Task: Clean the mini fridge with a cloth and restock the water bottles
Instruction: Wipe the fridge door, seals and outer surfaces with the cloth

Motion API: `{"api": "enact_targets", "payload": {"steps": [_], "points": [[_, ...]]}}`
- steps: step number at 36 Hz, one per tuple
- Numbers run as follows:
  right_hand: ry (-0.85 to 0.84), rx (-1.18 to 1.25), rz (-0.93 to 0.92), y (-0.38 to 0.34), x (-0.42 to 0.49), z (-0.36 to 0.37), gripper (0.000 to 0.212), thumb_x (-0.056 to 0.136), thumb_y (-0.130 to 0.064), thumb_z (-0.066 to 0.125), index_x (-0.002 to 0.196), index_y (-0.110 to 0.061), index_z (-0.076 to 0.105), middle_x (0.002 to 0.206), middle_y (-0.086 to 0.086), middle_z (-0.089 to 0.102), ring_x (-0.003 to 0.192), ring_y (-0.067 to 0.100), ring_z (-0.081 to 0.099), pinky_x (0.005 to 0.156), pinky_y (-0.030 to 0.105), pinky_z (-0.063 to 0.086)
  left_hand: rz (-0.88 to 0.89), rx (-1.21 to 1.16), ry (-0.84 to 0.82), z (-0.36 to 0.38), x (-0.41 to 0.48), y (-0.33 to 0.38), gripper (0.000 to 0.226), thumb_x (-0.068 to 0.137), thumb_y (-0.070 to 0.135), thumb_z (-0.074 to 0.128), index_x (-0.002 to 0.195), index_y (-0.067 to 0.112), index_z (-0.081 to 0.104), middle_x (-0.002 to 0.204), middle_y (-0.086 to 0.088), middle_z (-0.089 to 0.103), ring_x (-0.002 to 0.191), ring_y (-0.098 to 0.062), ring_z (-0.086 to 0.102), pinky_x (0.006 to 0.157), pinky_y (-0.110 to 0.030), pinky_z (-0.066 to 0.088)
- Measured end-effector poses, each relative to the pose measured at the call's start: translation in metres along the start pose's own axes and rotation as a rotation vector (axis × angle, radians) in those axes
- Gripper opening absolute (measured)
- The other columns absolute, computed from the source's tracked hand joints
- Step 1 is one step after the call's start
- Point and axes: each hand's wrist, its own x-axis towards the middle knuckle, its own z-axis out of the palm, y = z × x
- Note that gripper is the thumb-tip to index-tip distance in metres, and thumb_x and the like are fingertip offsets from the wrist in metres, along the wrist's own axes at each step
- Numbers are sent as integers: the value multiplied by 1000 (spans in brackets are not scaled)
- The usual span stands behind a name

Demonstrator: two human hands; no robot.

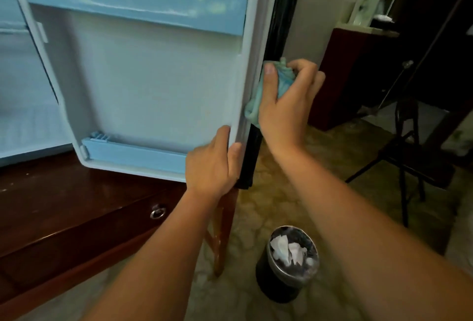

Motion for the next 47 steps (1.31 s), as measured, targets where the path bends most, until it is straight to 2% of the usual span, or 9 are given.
{"api": "enact_targets", "payload": {"steps": [6,9,13,20,25,32,38,42,47], "points": [[-153,-45,22,22,-59,-19,32,98,-46,59,112,-23,42,113,-9,36,92,-11,49,68,1,41,8,16,72,-2,-10,0,38,104,47,25,114,16,44,59,-7,60,45,-37,54,49,-25,14],[-228,-79,65,31,-84,-24,32,97,-52,55,111,-28,38,113,-10,34,87,1,49,65,7,41,10,-5,91,-4,-13,1,42,103,54,20,113,20,41,61,-6,60,49,-37,57,51,-28,23],[-197,-78,39,24,-75,-23,31,98,-49,55,110,-24,40,112,-10,36,88,5,50,60,4,37,3,-24,99,-2,-14,0,42,103,57,16,110,23,39,64,-6,61,53,-39,57,53,-30,26],[-38,20,-30,-1,-23,-7,32,100,-40,57,110,-12,46,113,0,42,91,9,52,70,5,40,22,-44,117,-4,-12,-6,43,104,54,15,112,22,43,61,-2,60,48,-35,53,51,-22,8],[-93,-51,30,22,-62,-4,35,99,-48,54,113,-17,44,115,-6,36,93,10,53,67,14,45,-23,-61,84,3,-10,-7,36,104,50,15,101,25,41,61,4,53,51,-33,52,51,-29,17],[-202,-167,51,59,-116,-16,42,94,-64,41,114,-28,36,114,-10,31,94,17,56,64,33,57,-61,-42,80,4,-6,-2,43,105,52,8,100,25,41,62,15,41,48,-15,30,49,-18,9],[-180,-131,-42,44,-80,-12,35,98,-49,53,113,-20,41,113,-7,34,88,8,50,62,8,39,-59,-55,72,3,-8,-3,48,105,54,6,103,23,41,59,9,44,47,-21,30,51,-20,7],[-75,-60,-65,14,-19,-3,36,98,-43,59,111,-12,47,113,-4,38,90,8,50,64,7,38,-28,-22,84,7,-9,-5,43,106,51,10,106,22,42,61,-3,60,47,-36,50,51,-22,6],[-20,-30,-47,-1,-5,1,34,98,-41,60,111,-13,47,114,-2,39,92,4,48,69,8,41,-16,-14,94,5,-8,-6,36,106,46,16,106,22,42,59,-4,59,45,-36,50,51,-20,5]]}}
